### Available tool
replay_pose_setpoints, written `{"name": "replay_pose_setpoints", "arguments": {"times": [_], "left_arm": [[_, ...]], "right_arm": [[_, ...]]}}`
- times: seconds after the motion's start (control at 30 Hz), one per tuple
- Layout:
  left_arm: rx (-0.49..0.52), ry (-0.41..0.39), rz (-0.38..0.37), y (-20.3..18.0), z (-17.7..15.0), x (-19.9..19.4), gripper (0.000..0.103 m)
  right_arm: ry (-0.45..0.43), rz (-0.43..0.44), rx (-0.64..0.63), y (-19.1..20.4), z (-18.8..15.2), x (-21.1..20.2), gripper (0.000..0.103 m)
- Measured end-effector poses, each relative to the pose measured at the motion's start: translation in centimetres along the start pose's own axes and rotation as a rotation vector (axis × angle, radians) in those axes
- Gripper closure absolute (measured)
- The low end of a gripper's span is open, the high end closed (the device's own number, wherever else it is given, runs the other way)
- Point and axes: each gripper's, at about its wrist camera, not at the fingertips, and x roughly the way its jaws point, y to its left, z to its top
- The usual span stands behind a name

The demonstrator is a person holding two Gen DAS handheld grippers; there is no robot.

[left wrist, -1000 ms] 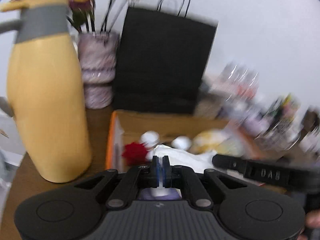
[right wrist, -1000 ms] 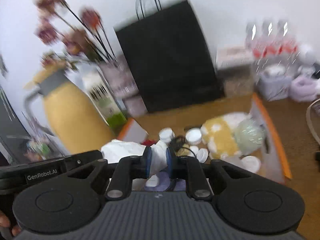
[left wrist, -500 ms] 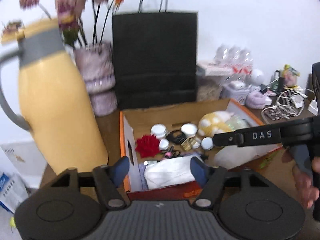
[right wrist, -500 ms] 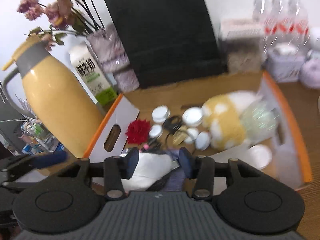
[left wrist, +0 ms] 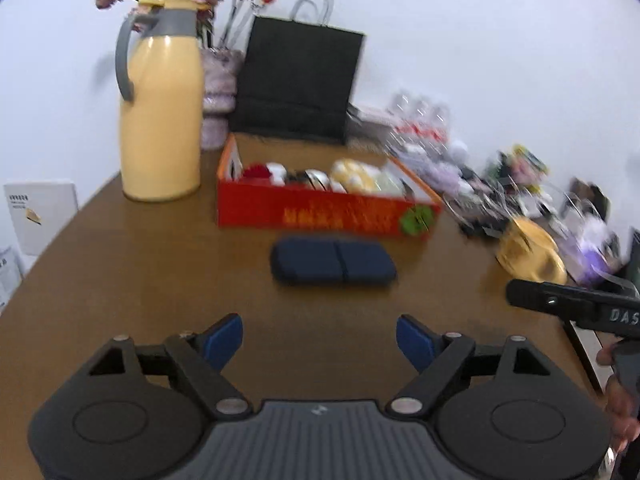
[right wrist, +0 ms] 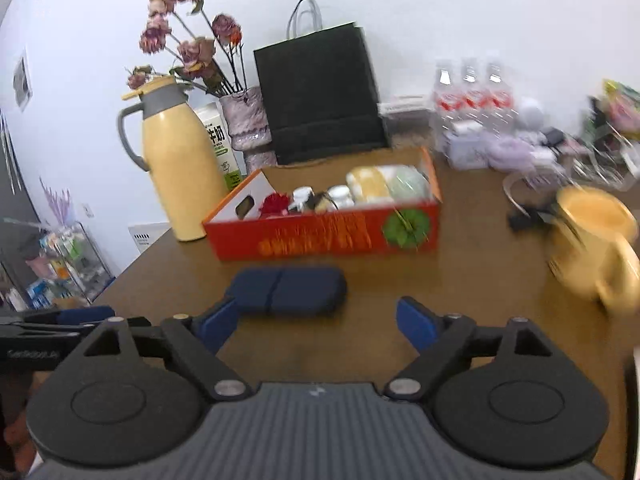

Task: Organize objects
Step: 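Withdraw the right tool from the box back over the table, then grasp the navy pouch with the right tool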

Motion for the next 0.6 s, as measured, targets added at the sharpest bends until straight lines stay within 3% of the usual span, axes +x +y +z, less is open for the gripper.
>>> {"name": "replay_pose_setpoints", "arguments": {"times": [0.13,0.27,0.37,0.5,0.6], "left_arm": [[0.007,0.035,0.028,0.5,-0.9,-0.7,0.017],[-0.002,0.022,0.040,1.3,0.2,2.2,0.018],[-0.007,0.037,0.034,2.3,1.9,6.1,0.019],[-0.061,0.004,0.007,3.8,4.4,11.8,0.020],[-0.105,0.039,-0.027,4.6,5.7,15.3,0.030]], "right_arm": [[0.051,-0.011,-0.030,0.0,-2.3,-3.8,0.006],[0.016,-0.026,-0.087,0.5,-1.8,-3.8,0.003],[0.000,-0.096,-0.129,0.7,-0.8,-0.6,0.005],[0.041,-0.044,-0.106,0.1,0.8,5.7,0.011],[0.079,-0.022,-0.102,0.1,1.6,11.0,0.020]]}}
